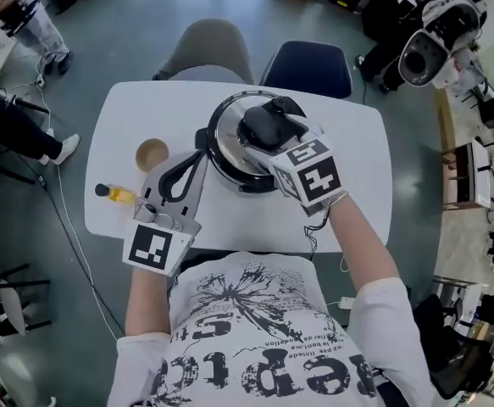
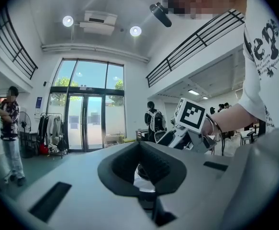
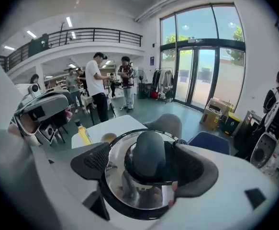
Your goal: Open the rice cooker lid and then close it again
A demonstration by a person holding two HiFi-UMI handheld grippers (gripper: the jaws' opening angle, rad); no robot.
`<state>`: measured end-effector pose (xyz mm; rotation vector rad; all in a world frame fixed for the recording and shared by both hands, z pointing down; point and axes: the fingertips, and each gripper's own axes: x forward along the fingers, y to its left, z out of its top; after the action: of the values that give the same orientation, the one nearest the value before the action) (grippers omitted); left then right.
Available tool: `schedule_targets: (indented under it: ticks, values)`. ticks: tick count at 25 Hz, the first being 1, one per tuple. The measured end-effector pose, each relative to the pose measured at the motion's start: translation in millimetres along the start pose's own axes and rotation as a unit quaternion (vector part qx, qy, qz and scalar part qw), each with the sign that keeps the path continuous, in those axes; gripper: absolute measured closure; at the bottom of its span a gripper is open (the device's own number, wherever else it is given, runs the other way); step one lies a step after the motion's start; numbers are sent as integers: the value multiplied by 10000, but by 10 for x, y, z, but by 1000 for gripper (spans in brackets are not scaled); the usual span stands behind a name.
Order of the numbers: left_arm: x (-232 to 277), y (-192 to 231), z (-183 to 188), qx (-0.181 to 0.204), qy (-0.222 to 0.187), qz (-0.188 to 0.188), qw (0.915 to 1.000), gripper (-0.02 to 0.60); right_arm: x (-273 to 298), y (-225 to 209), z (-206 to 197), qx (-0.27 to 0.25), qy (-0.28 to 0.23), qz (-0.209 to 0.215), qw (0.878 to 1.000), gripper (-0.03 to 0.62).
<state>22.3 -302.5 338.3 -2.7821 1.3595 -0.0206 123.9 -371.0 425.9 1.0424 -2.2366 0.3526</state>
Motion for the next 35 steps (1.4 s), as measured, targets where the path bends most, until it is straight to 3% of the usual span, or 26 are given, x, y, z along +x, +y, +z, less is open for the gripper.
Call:
schedule_targets:
  ticks: [5,15,26,35]
  values:
    - [162,69,-56,112,72,-32,9999,568,331,-94,6,24,629,268,9977,183]
    - [330,305,-147,76,204,-264,9994,568,706,-194,-59,500,1389,129,9890,264]
    - [283,330,-91,7,106,-275,9996,568,669,-171,-59,626,1447,64,9875,301]
    - [161,486,23,-9,-78,-188,9998,568,636,-187,86,789,1208,-193,9893,303]
